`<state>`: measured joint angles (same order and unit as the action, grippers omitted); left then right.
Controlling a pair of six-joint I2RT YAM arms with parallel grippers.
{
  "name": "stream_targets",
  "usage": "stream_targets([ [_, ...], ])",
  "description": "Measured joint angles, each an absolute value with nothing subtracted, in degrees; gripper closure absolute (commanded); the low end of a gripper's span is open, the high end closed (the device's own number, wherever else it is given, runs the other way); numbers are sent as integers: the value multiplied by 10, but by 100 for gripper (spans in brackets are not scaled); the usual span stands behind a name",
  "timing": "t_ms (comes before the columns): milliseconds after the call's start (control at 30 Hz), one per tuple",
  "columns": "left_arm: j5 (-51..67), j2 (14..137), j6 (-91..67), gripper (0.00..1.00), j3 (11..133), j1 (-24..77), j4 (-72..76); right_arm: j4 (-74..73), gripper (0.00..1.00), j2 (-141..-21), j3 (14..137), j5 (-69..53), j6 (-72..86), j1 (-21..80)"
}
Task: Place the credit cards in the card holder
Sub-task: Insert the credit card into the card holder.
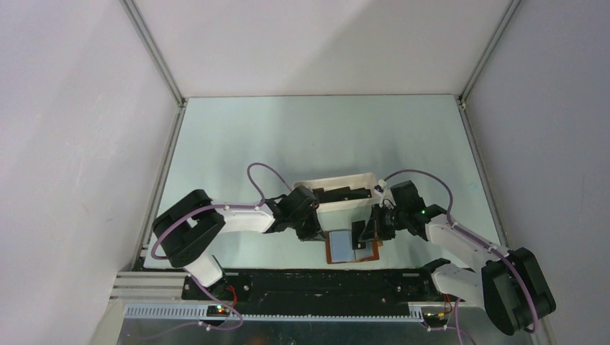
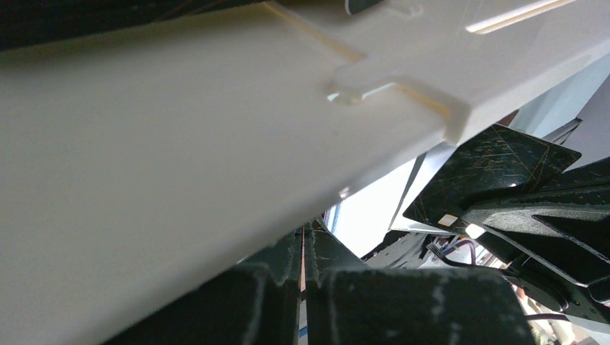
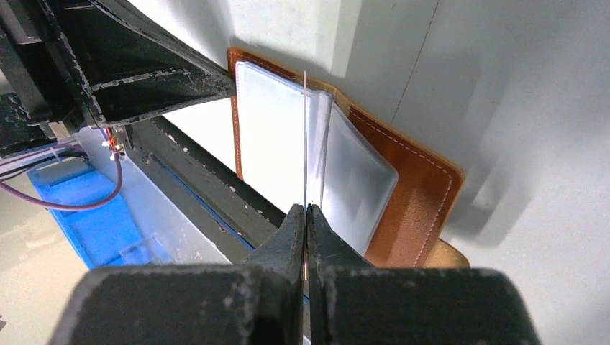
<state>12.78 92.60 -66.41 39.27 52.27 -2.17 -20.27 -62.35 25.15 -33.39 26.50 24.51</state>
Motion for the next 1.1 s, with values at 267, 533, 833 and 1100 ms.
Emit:
stream_targets([
  [267, 128, 927, -664, 100, 394, 523, -22, -209, 100, -628, 251, -334, 265, 245],
  [533, 131, 930, -664, 100, 397, 523, -22, -189, 100, -675, 251, -333, 265, 248],
  [833, 133, 931, -664, 100, 397, 523, -22, -164, 100, -691, 252, -346, 270, 251],
  [1100, 133, 932, -664, 100, 398, 523, -23, -164, 100, -686, 246, -350, 274, 252],
])
